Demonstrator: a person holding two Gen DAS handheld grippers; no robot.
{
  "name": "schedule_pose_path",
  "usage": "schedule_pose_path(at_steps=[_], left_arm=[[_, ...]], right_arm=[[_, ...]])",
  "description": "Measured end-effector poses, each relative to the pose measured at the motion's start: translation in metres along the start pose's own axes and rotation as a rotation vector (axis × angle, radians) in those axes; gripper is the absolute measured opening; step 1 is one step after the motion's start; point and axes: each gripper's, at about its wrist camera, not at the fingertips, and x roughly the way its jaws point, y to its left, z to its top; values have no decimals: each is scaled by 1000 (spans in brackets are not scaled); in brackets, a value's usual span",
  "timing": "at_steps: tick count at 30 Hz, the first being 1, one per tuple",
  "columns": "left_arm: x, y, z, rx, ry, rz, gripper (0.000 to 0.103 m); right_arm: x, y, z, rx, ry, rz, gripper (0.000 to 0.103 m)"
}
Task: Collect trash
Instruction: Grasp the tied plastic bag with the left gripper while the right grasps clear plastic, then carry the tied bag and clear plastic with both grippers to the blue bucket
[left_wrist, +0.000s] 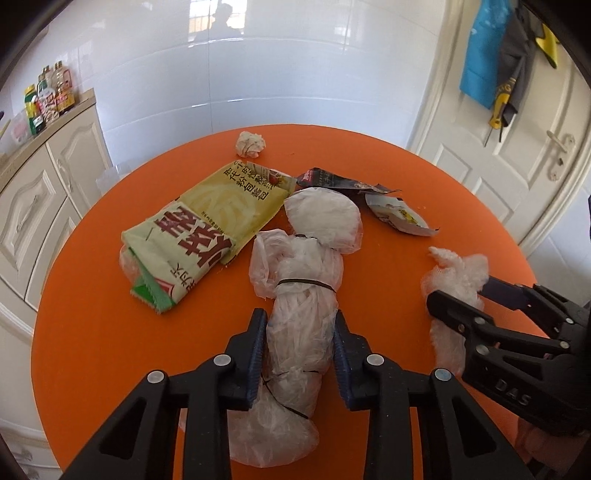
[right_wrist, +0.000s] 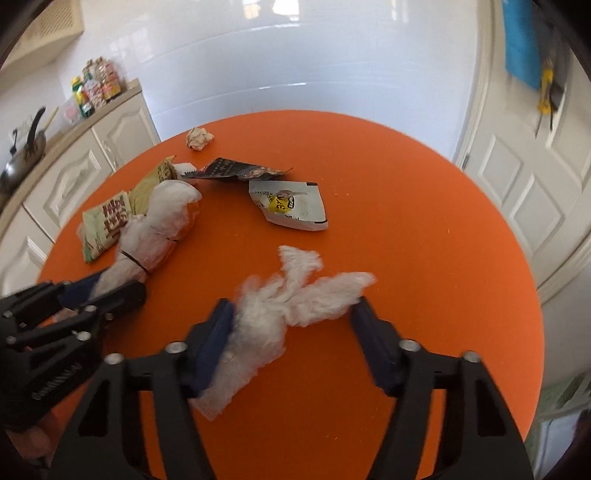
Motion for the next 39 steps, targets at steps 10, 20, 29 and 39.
schedule_pose_path(at_steps=[10, 20, 29, 39], left_arm=[[-30, -10, -14, -46, -28, -29, 28], [-63, -40, -1, -8, -96, -55, 27], [-103, -101, 15, 93, -203, -89, 27], [-104, -198, 34, 259, -255, -239, 27]], right_arm=[[-23, -41, -6, 65, -51, 116, 24], [-72, -87, 4, 127, -147, 136, 24], [-115, -148, 6, 187, -244, 102, 24], [-168, -255, -1, 315, -349, -41, 24]])
